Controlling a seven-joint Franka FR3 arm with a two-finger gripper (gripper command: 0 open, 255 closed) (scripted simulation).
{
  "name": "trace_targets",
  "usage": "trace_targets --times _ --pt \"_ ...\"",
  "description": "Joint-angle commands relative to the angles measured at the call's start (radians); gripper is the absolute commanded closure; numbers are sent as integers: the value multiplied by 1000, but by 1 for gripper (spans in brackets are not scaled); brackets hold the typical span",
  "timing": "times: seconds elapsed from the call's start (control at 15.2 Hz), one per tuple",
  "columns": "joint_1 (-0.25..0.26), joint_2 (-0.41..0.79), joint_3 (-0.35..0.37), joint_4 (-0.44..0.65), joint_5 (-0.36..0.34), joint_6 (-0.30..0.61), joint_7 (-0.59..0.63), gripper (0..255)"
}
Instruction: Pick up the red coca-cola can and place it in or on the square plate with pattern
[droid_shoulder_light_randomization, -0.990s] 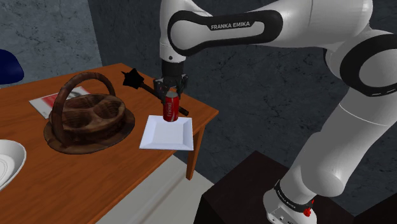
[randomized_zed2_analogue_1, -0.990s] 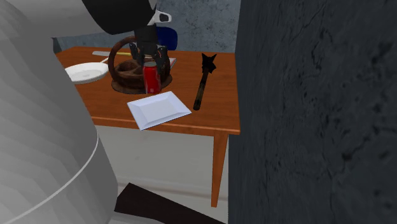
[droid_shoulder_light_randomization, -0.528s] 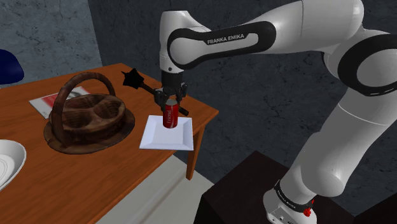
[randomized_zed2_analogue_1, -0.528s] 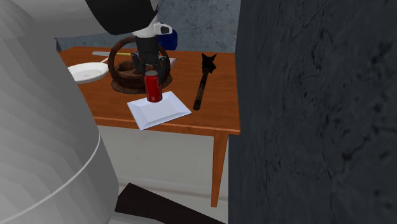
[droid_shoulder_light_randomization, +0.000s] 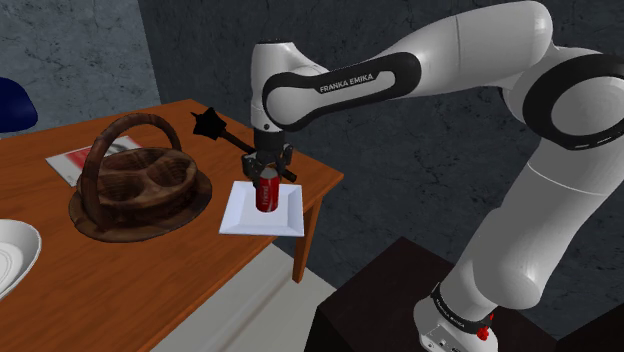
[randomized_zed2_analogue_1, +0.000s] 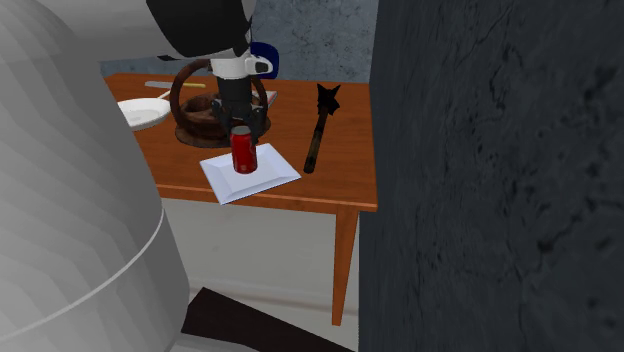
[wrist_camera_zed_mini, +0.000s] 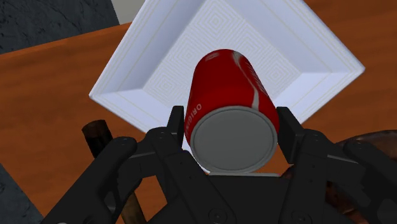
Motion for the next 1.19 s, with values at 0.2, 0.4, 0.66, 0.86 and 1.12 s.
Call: trace_targets --times 0.2,0.4,0.66,0.86,1.12 --pt "0 1 0 -16 0 18 1 255" --pt "0 1 0 -16 0 18 1 255" --pt "1 1 0 -16 0 18 1 0" --pt "1 1 0 -16 0 18 1 0" --pt "-2 -30 -1 76 8 -104 -5 0"
